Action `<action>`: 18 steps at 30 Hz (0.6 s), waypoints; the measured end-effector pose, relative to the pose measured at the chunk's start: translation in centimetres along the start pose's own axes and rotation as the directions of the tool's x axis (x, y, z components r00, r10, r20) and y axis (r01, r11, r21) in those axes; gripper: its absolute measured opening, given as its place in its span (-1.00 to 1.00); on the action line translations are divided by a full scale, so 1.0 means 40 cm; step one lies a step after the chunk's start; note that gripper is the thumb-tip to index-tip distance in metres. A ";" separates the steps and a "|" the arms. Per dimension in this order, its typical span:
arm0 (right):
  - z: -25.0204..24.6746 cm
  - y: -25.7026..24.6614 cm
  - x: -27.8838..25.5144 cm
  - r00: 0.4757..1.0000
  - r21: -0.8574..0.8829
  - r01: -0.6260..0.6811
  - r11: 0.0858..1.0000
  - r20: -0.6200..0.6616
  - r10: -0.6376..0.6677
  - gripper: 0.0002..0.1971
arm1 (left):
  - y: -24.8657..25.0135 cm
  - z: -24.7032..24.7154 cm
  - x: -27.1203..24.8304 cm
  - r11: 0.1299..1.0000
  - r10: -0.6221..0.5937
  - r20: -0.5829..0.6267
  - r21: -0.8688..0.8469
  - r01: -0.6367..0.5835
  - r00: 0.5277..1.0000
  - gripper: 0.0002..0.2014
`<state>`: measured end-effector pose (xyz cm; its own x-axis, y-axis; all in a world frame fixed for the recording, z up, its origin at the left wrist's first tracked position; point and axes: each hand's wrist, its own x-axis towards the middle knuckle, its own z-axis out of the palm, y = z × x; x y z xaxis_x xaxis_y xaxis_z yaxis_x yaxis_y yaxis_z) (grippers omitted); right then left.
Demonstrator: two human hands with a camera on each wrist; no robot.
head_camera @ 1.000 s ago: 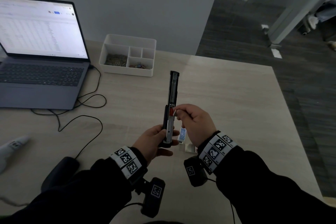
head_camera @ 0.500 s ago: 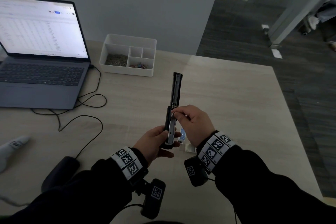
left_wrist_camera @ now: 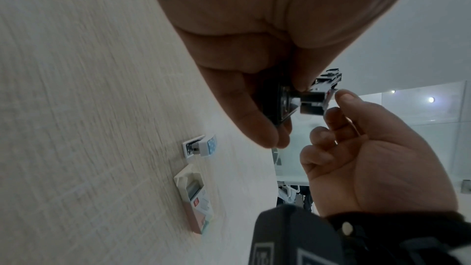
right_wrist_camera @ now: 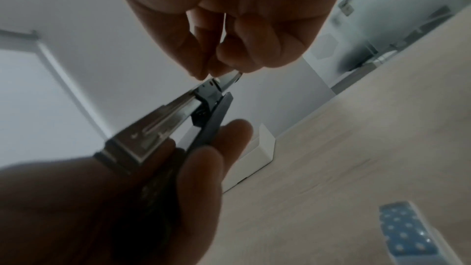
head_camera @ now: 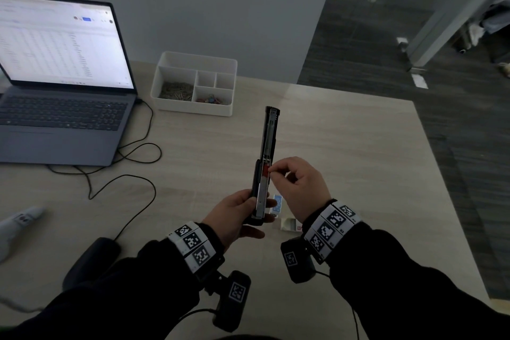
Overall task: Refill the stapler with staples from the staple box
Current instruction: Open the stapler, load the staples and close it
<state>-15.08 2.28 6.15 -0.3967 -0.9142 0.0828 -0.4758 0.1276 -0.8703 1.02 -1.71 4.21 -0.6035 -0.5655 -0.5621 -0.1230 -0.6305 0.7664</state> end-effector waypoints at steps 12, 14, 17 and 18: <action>-0.022 -0.028 0.049 0.908 0.454 -0.370 0.810 -0.008 0.419 -0.68 | -0.003 0.003 -0.016 0.990 -0.057 0.130 0.134 0.039 0.990 -0.73; -0.024 -0.025 0.047 0.915 0.408 -0.347 0.844 -0.050 0.400 -0.74 | -0.005 0.000 -0.016 0.988 -0.074 0.129 0.147 0.055 0.989 -0.73; -0.026 -0.016 0.035 0.946 0.304 -0.279 0.911 -0.075 0.314 -0.82 | -0.011 -0.003 -0.016 0.986 -0.094 0.122 0.146 0.076 0.988 -0.74; -0.027 -0.012 0.029 0.962 0.258 -0.238 0.936 -0.070 0.264 -0.83 | -0.013 -0.005 -0.015 0.988 -0.096 0.112 0.134 0.081 0.989 -0.74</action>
<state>-16.15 1.58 7.18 -0.5622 -0.8189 -0.1160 -0.1488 0.2381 -0.9598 1.61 -1.14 4.10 -0.6734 -0.4388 -0.5950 -0.2763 -0.5971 0.7531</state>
